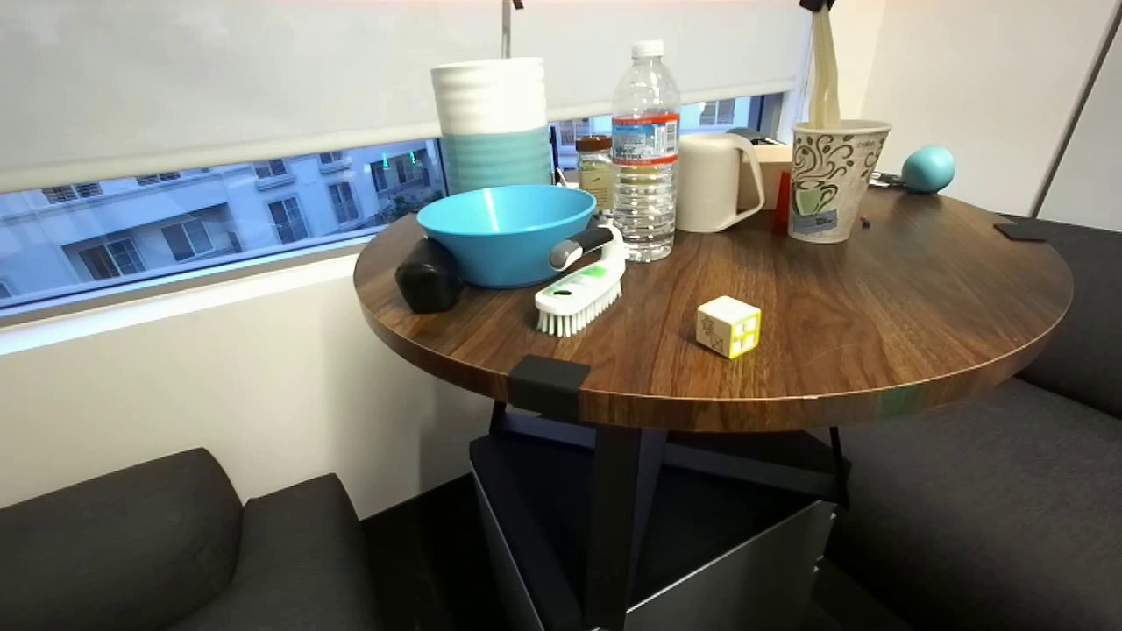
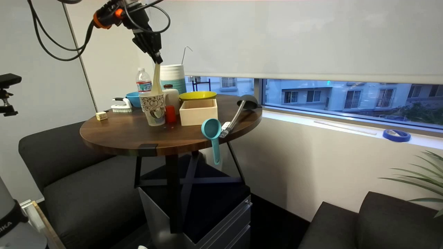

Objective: Remove the forks from the cup

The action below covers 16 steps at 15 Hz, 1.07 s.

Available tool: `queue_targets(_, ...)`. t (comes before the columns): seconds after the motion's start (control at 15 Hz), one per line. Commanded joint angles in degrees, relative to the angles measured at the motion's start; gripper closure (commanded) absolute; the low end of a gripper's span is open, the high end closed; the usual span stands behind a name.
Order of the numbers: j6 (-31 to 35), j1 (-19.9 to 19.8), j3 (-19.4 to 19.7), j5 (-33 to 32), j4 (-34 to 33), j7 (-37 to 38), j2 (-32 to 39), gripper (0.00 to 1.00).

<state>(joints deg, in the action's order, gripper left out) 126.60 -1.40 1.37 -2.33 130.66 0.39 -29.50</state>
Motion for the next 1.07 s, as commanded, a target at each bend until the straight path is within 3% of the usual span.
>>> queue_targets(0.0,-1.44,-0.52,-0.81,-1.37,-1.07,-0.19,-2.52,0.97)
queue_targets(0.4,-9.50,2.57,-1.38,-0.18,-4.59,-5.80,-3.40,0.97)
queue_targets(0.8,-21.72,7.73,-3.23,-0.04,-7.15,-12.06,-0.16,0.97)
queue_targets(1.0,-24.65,8.87,-4.54,-1.27,-6.78,-13.90,2.29,0.97)
